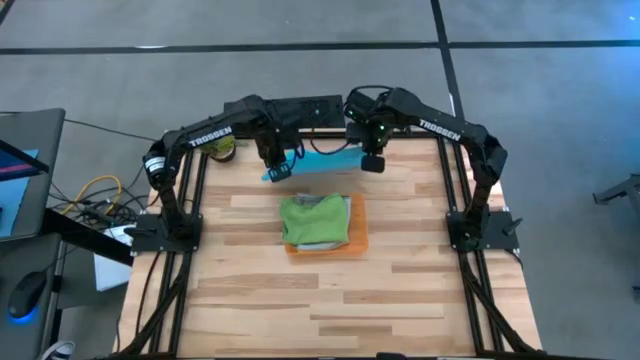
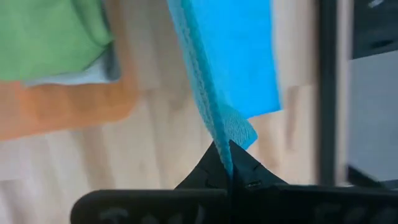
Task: Sort microfiber towel by color & place in baskets
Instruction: Fold the blue towel
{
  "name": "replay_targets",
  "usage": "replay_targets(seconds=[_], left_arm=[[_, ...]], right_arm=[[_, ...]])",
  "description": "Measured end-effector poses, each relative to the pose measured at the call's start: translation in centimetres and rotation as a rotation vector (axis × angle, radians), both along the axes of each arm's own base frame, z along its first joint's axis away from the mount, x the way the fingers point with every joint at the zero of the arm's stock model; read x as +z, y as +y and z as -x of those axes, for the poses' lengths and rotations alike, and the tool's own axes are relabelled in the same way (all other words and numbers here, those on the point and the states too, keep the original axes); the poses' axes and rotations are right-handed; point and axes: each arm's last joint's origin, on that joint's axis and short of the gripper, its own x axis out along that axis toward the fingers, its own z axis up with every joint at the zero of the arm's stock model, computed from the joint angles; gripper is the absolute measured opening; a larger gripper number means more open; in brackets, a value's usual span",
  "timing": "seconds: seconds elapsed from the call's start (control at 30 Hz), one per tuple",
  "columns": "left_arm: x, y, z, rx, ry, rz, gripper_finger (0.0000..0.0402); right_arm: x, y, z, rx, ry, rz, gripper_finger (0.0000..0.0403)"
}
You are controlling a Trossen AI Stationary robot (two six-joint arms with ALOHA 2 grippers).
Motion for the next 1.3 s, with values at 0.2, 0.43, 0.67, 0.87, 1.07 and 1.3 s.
replay_targets(seconds=[0.2, 0.43, 0.67, 0.87, 1.07, 1.3], left_arm=[[-2.8, -1.3, -0.6, 0.026, 0.044, 0.046, 0.0000], [-5.8, -3.4, -1.2, -0.015, 0.066, 0.155, 0.0000], [-6.8, -4.8, -1.7, -0.040, 0.076, 0.157, 0.0000], [-6.9, -3.6, -1.6, -0.008, 0.065, 0.089, 0.0000], [-6.9, -0.7, -0.7, 0.077, 0.059, 0.008, 0.0000], [-6.8, 1.9, 0.0, 0.120, 0.030, -0.073, 0.0000]], right_arm=[[-3.7, 1.3, -0.2, 0.002, 0.059, -0.115, 0.0004], [-6.7, 3.3, -0.4, 0.048, 0.115, -0.178, 0.0005], [-7.5, 3.6, -0.6, 0.051, 0.103, -0.169, 0.0006], [-7.9, 2.3, -0.5, 0.001, 0.065, -0.142, 0.0006], [-7.8, 0.5, -0.4, -0.072, 0.013, -0.071, 0.0006], [-9.1, -0.8, -0.3, -0.106, -0.024, -0.052, 0.0006]])
